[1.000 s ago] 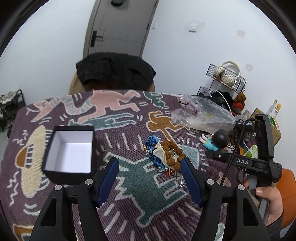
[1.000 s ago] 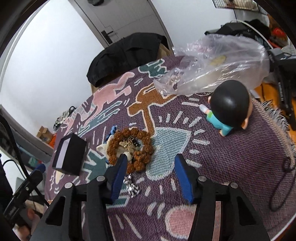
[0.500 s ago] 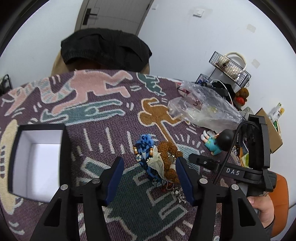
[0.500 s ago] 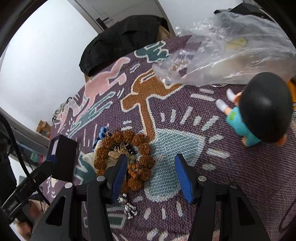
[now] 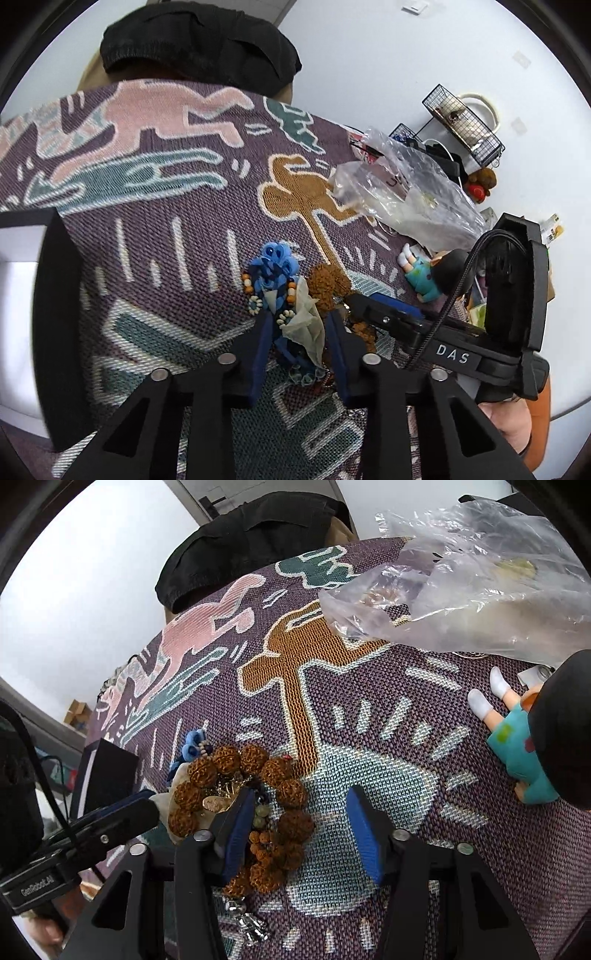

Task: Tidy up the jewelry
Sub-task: 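Close the right gripper on the brown bead bracelet and lift it, then carry the bead bracelet into the black box and open the right gripper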

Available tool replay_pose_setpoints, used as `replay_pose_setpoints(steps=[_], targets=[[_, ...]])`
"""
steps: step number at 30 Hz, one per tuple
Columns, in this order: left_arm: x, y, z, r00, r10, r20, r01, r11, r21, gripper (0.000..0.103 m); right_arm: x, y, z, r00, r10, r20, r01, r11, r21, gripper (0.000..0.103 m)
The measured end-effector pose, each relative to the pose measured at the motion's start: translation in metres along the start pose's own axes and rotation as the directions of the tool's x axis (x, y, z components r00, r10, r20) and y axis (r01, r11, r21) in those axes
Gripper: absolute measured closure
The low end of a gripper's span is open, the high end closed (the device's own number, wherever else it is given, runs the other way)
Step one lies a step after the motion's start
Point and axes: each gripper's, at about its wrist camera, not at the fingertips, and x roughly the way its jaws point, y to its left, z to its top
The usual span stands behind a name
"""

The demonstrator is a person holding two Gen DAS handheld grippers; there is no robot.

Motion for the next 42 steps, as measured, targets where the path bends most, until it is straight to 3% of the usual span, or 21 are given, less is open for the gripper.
replay_pose_setpoints(steps=[1,2,3,5,13,24,34,42], targets=[[0.003,0.0,0.0,1.0,-0.007,-0.005,0.007,1.0,-0.003,0.084,0.0,0.0,0.0,1.0,-0.002,0.0,0.002,1.0,-0.004,0.065],[0.004,0.0,-0.001,1.0,-0.011,-0.007,0.011,1.0,-0.004,0.089,0.002,-0.001,-0.001,1.0,0.009,-0.01,-0.009,1.0,-0.004,0.084],[0.005,-0.001,-0.001,1.0,-0.009,-0.008,0.009,1.0,-0.003,0.097,0.004,-0.003,-0.002,0.999,0.039,-0.017,-0.039,0.999,0.011,0.083],[0.004,-0.003,-0.002,1.0,-0.006,0.002,0.006,1.0,0.005,0.102,0.002,-0.007,-0.004,0.998,0.06,-0.008,-0.059,0.998,0.02,0.084],[-0.021,-0.018,0.002,0.997,-0.014,0.079,0.009,0.998,0.06,0.103,-0.032,-0.012,-0.008,0.989,0.114,0.092,-0.117,0.993,0.027,0.084],[-0.062,-0.03,0.012,0.985,-0.015,0.17,-0.001,0.995,0.098,0.103,-0.081,0.02,-0.002,0.966,0.165,0.201,-0.153,0.986,-0.071,0.084],[-0.111,-0.029,0.019,0.962,0.014,0.273,-0.047,0.993,0.113,0.103,-0.094,0.047,0.008,0.949,0.215,0.232,-0.193,0.975,-0.111,0.084],[-0.145,-0.002,0.019,0.942,0.065,0.329,-0.088,0.994,0.056,0.103,-0.094,0.081,0.017,0.935,0.265,0.236,-0.233,0.96,-0.156,0.084]])
